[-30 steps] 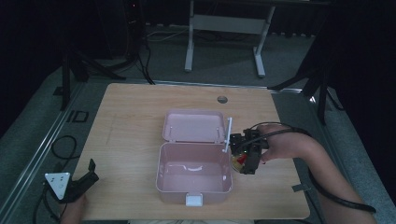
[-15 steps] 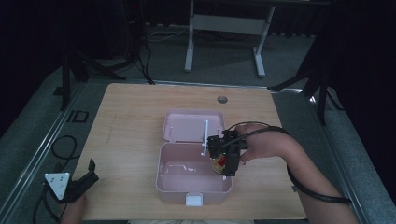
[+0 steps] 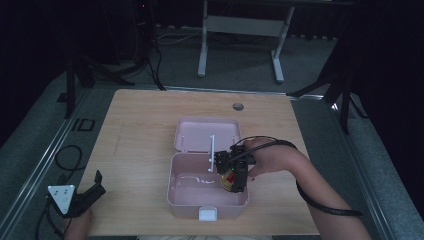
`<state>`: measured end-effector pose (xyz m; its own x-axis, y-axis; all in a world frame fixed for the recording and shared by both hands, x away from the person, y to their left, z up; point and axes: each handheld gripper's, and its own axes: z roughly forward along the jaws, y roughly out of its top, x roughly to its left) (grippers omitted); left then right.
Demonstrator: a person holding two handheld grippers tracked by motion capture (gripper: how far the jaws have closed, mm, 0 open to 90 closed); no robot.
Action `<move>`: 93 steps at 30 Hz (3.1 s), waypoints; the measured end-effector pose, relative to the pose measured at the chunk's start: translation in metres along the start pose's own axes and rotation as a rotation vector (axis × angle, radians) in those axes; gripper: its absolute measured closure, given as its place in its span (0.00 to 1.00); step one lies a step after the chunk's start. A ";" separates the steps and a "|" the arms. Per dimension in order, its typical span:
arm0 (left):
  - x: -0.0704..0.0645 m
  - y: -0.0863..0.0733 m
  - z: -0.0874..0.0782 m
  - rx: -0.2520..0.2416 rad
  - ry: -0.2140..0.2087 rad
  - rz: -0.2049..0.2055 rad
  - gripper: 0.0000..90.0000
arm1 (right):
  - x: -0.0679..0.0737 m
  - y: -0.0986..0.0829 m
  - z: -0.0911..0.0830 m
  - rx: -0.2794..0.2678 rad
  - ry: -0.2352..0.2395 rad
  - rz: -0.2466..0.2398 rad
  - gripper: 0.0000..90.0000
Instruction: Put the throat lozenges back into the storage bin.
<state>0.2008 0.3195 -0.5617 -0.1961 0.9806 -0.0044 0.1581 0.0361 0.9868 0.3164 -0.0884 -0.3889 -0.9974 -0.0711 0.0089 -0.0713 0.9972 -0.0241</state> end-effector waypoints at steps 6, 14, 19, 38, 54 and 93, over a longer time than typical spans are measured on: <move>0.000 0.000 0.000 0.001 -0.002 -0.002 0.01 | -0.002 0.003 0.020 0.005 0.024 -0.008 0.24; 0.000 0.000 0.000 0.002 -0.001 0.002 0.01 | -0.006 0.007 0.047 0.020 0.048 -0.015 0.24; 0.000 0.000 0.000 0.001 -0.002 0.003 0.01 | -0.009 0.008 0.061 0.020 0.051 -0.022 0.24; 0.000 0.000 0.000 0.001 -0.003 0.006 0.01 | -0.016 0.013 0.103 0.091 0.079 -0.008 0.24; 0.000 0.000 0.000 0.001 -0.007 0.007 0.01 | -0.017 0.012 0.099 0.079 0.100 -0.019 0.18; -0.001 0.000 0.001 0.002 -0.003 0.015 0.01 | -0.034 -0.155 0.044 -0.405 -0.227 0.336 0.14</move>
<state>0.2015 0.3184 -0.5621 -0.1904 0.9817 0.0096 0.1630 0.0220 0.9864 0.3609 -0.2416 -0.4295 -0.9446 0.2925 -0.1489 0.2137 0.8925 0.3973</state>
